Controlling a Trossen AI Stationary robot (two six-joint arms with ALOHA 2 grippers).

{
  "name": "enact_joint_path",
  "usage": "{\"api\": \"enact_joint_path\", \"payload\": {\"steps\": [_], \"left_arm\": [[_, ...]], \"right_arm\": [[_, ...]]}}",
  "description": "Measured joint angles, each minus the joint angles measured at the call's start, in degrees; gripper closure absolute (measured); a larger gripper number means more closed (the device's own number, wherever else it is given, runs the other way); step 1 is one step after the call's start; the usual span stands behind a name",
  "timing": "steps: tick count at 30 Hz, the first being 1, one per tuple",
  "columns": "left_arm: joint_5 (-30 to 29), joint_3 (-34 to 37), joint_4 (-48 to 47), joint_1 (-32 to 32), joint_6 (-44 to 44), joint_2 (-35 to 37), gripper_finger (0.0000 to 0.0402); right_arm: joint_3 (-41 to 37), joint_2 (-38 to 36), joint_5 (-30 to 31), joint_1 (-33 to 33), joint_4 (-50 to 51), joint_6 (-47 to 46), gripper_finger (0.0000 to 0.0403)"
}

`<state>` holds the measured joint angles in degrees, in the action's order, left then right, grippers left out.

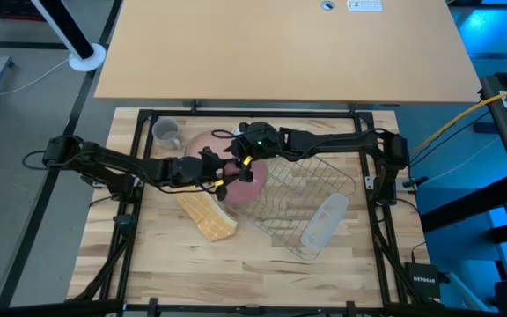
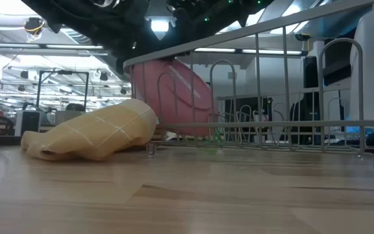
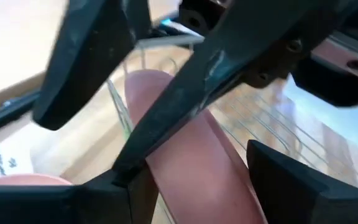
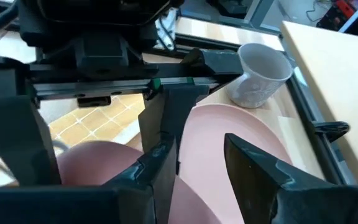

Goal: Sort dishes
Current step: Put the pink plate in the dish rack

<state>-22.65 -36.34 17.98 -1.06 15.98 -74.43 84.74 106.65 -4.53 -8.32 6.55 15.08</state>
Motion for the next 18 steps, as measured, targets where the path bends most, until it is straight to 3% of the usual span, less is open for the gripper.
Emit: {"api": "enact_joint_path", "payload": {"steps": [14,18], "left_arm": [[-3.9,0.0,1.2,0.3,-1.3,0.0,0.0016],[-5.7,0.0,1.0,0.3,-3.8,0.5,0.0008]], "right_arm": [[0.0,0.0,2.9,0.1,0.8,0.0,0.0260],[0.0,0.0,2.9,0.1,0.5,0.0,0.0260]]}}
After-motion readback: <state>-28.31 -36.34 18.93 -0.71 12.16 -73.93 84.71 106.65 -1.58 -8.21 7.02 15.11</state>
